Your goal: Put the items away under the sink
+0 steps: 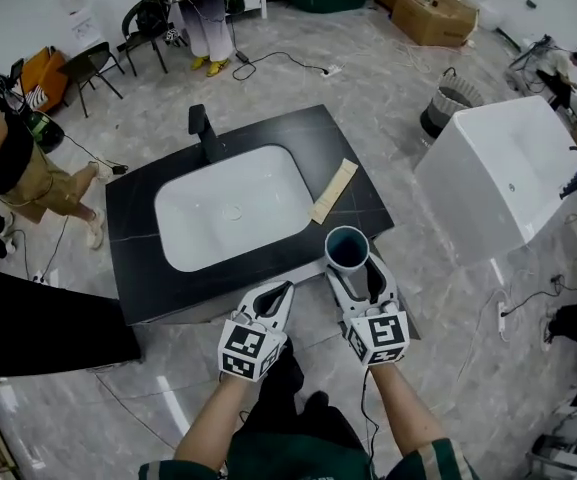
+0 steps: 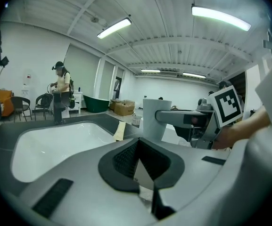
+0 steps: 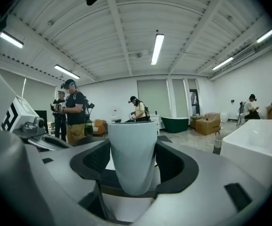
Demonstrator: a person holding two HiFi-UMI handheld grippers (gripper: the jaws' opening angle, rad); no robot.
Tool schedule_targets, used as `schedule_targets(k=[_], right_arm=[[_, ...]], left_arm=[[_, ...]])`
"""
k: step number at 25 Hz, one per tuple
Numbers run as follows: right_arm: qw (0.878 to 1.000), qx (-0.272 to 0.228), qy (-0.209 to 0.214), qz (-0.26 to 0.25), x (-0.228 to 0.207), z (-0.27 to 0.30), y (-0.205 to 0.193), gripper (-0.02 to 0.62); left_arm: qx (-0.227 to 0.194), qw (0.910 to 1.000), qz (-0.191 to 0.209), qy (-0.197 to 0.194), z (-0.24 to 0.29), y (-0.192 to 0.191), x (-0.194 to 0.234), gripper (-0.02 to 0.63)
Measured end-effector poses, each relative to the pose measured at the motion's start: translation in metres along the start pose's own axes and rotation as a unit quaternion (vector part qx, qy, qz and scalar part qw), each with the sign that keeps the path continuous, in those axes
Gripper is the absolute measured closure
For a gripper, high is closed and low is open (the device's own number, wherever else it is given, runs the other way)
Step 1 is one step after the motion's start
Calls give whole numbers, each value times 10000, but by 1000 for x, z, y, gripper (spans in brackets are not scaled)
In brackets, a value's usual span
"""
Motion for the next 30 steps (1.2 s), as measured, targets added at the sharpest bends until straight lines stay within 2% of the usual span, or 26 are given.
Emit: schedule_targets(k=[3, 7, 14, 23, 30], right_arm=[[9999, -51, 119, -38, 5, -19, -28, 262], [9991, 125, 365, -152, 13, -40, -72, 262], [9976, 415, 552, -53, 5, -50, -188, 262], [9964, 561, 643, 3, -15, 2, -314, 262], [9961, 541, 690, 75, -33, 69, -385, 262]], left_arm=[[43, 9999, 99, -9, -2, -37, -16, 597], [100, 9991, 369, -173, -5, -90, -29, 597], [151, 9996, 218, 23, 15, -179, -26, 597], [192, 9995, 153, 196, 46, -281, 0, 597], [79, 9988, 16, 486, 65, -346, 33, 597]])
Point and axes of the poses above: the fingertips, and each gripper's own axes: z forward along the fingers, x to its left, y out of its top, the point moved 7 cm from there along -z, backward along the fingers, and after that the axes turned 5 degrees about z, right-handed, at the moved point
